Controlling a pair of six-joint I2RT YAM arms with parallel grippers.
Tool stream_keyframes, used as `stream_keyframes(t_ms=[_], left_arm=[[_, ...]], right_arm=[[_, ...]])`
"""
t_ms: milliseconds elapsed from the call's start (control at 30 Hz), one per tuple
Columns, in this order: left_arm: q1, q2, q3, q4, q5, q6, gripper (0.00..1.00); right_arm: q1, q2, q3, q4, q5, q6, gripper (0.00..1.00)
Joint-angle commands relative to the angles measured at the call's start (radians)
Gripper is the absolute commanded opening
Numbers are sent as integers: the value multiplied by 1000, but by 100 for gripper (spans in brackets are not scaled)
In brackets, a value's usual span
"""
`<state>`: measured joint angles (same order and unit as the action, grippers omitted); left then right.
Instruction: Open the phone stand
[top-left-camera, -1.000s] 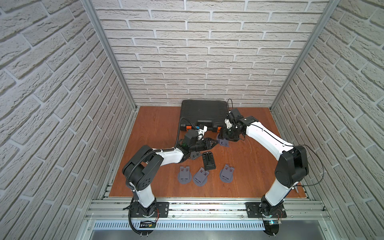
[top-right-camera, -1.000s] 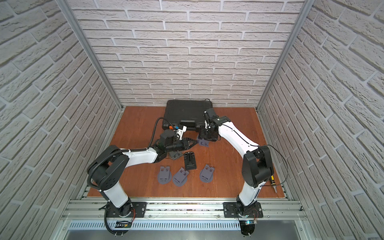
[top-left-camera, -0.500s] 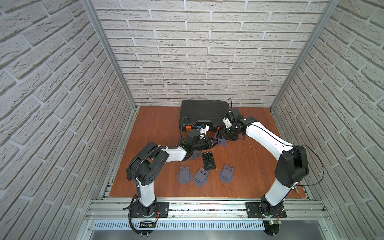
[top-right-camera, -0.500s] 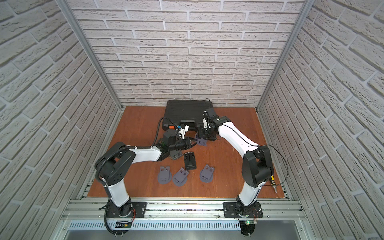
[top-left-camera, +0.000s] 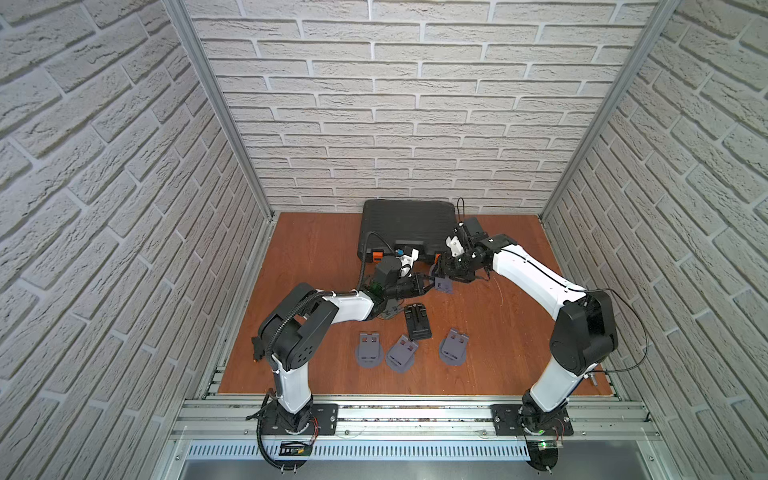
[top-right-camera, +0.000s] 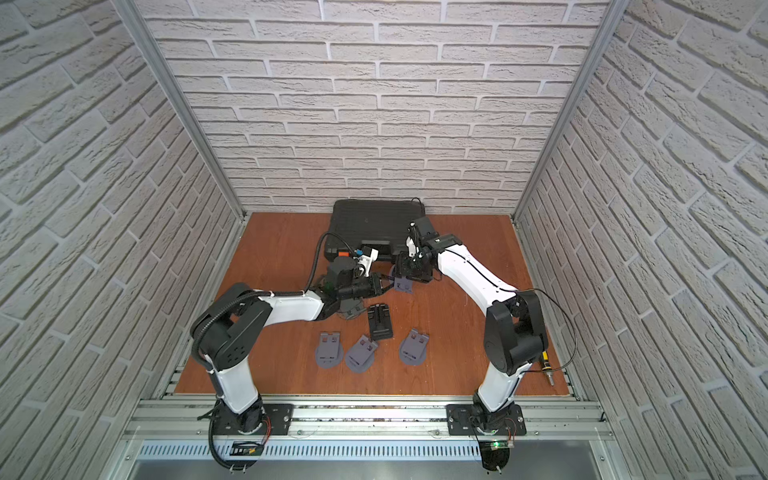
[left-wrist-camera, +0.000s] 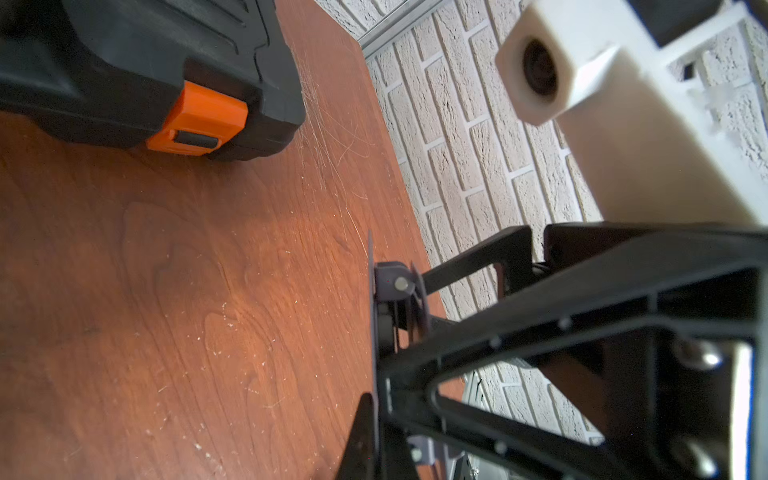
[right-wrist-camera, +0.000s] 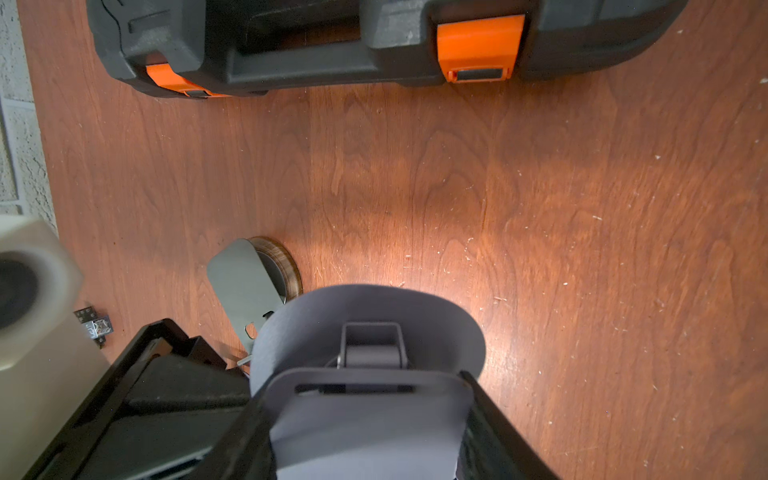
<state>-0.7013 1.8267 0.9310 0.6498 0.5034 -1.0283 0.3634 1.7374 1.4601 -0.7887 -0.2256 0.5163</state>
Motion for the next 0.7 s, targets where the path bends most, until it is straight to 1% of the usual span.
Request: stream_keyframes(t_ms=[0, 267, 400, 667], left_arm=[[-3, 7, 29, -14, -26, 87, 0], [3, -28, 34, -206, -119, 241, 0], [10, -45, 40, -311, -191, 326, 0], [46, -56, 30, -396, -287, 414, 0]], right_arm=[[2, -30, 4, 8, -58, -4, 8], [-4, -31, 29, 0, -110, -14, 7], [-13, -32, 34, 0, -143, -15, 6], [-39, -39, 61, -47, -174, -50, 6]])
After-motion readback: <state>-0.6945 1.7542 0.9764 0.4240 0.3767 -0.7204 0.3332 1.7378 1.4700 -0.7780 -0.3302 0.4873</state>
